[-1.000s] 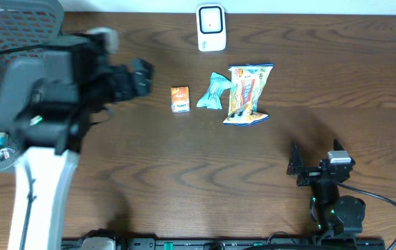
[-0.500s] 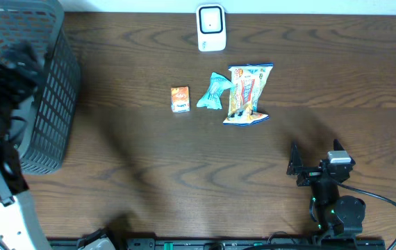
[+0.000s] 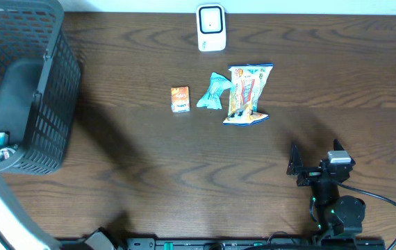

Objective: Scan the item barcode

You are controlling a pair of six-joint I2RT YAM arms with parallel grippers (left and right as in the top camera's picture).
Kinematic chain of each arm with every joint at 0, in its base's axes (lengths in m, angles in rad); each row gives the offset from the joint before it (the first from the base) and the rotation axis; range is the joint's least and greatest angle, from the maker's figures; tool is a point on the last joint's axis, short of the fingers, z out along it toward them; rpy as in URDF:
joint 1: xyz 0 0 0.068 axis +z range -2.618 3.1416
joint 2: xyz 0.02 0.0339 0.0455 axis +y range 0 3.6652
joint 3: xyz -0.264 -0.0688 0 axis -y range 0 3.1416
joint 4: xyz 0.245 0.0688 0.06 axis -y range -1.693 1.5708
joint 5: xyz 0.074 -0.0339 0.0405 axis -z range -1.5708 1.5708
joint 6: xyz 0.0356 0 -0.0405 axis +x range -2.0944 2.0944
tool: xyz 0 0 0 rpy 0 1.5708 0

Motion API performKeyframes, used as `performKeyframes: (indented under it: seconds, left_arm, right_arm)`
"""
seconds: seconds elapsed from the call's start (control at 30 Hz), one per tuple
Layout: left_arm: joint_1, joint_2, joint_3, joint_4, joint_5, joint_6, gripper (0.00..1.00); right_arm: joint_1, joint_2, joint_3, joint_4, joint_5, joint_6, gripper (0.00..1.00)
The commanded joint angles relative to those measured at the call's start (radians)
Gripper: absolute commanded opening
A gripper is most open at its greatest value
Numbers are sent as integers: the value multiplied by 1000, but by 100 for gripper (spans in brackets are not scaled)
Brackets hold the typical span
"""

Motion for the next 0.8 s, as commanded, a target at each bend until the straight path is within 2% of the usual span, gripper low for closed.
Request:
performKeyframes:
  seconds: [0.0, 0.1, 0.33, 0.5, 0.77]
  left_arm:
    - [5, 66, 18, -6, -188, -9, 98]
    - [5, 148, 18, -9, -309, -8, 98]
    - [5, 267, 18, -2, -397, 22, 98]
    - [4, 323, 18, -2, -401, 74, 98]
    - [4, 423, 18, -40, -401, 74, 98]
  right_arm:
    - [-5, 1, -1, -5, 7, 10, 99]
    - [-5, 1, -1, -5, 7, 10, 99]
    - [-5, 1, -1, -5, 7, 10, 99]
    - [-5, 1, -1, -5, 7, 10, 99]
    - [-5, 1, -1, -5, 7, 10, 99]
